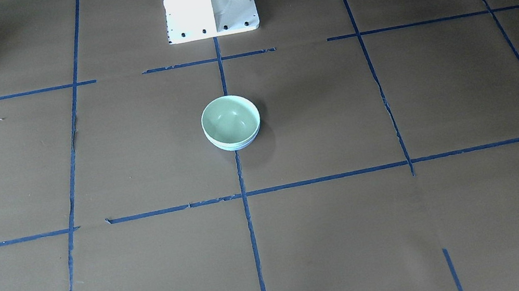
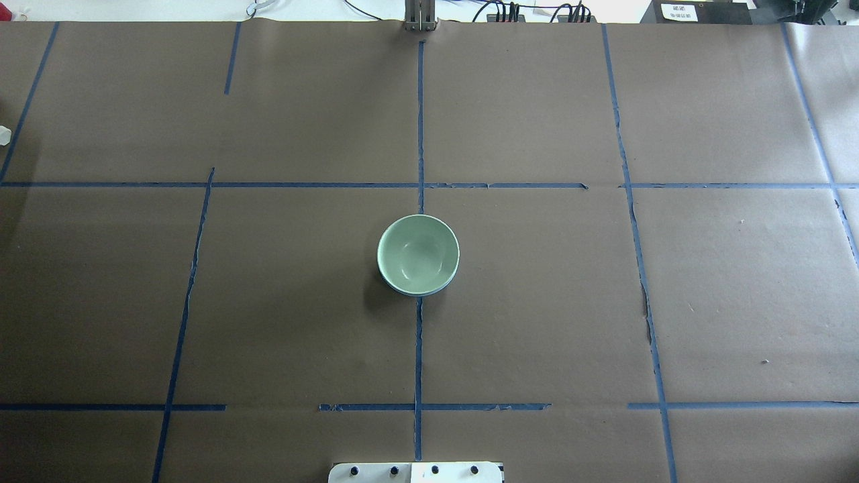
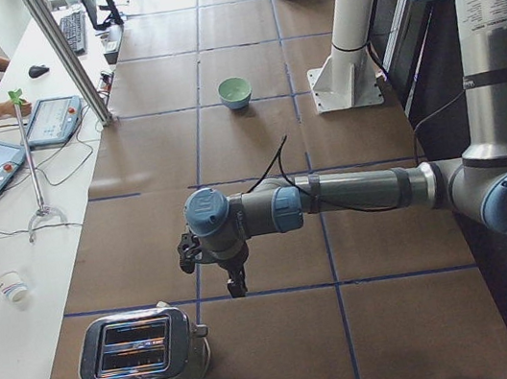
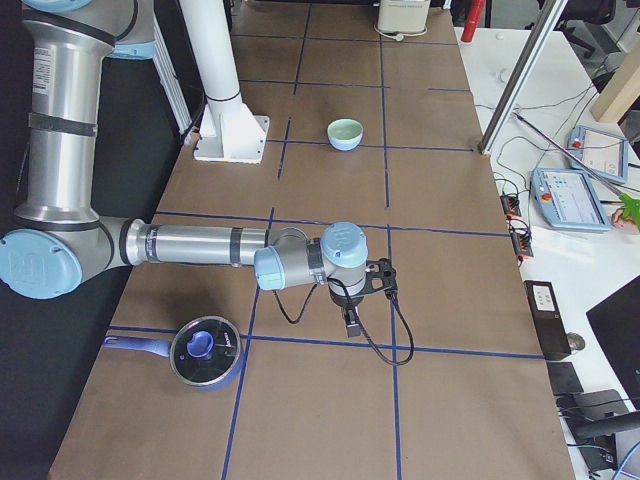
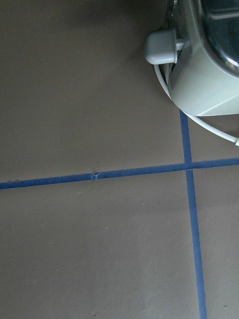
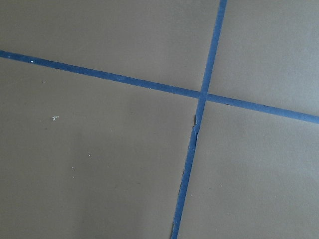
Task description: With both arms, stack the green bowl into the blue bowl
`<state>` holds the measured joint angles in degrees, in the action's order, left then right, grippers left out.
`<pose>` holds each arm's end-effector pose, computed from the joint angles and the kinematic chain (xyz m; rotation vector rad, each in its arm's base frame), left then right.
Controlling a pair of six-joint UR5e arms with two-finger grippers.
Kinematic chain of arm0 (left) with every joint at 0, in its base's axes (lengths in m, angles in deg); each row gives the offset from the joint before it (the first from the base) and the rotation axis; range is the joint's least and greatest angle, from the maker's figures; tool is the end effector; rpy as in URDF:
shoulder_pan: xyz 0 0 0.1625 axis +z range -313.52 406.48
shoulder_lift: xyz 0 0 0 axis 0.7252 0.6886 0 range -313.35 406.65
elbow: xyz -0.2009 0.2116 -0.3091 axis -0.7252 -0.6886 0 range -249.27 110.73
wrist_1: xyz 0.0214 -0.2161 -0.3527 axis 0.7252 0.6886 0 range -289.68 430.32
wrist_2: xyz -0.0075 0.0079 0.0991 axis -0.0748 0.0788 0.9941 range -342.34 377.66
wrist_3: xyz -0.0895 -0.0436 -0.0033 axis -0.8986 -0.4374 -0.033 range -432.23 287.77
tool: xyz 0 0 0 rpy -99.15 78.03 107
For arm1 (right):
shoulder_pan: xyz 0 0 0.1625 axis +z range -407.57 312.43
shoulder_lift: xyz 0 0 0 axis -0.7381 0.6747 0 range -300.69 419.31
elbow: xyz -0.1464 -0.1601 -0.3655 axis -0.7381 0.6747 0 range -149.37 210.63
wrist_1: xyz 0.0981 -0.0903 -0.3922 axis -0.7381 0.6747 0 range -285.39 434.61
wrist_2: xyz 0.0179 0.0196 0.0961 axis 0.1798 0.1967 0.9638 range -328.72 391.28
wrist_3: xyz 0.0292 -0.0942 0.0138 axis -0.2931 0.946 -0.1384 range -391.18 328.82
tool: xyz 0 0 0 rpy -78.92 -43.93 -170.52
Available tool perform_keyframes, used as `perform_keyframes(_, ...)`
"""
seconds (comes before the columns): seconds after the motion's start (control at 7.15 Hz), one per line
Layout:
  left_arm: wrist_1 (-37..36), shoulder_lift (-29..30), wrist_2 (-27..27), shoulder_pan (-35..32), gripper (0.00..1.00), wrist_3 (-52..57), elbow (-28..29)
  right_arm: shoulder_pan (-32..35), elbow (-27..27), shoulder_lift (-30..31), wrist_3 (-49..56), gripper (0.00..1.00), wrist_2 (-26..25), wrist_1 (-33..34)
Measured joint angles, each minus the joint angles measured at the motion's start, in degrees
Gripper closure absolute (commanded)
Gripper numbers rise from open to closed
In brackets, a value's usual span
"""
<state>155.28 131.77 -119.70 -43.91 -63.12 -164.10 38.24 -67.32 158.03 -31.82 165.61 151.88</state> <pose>-0.0631 -0.4489 0.6625 -0.0150 0.8305 0.1067 0.0314 -0.4435 0.6370 0.1655 -0.7789 -0.1392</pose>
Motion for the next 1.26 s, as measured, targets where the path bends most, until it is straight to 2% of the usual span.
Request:
perform_keyframes(0.28,0.3,-0.3,0.1,-1.1,0.00,0.1,0.7,1.9,0.8,0.1,-0.2,0.00,0.4,0.9)
perform_keyframes(0.7,0.5,-0.5,0.1,-1.3,0.00,0.0,0.8,5.4,2.9,-1.0,-0.1,0.00,6.5,7.8)
perform_keyframes(0.98,1.1,-0.5,0.1,-1.3,0.00,0.0,0.8,6.1,2.5,-1.4,-0.1,0.00,5.9,9.1)
perform_keyframes(1.26,1.2,-0.6,0.0,-1.3,0.00,-0.1,0.5,6.2,2.1,-2.2,-0.2,0.00,1.9,9.2)
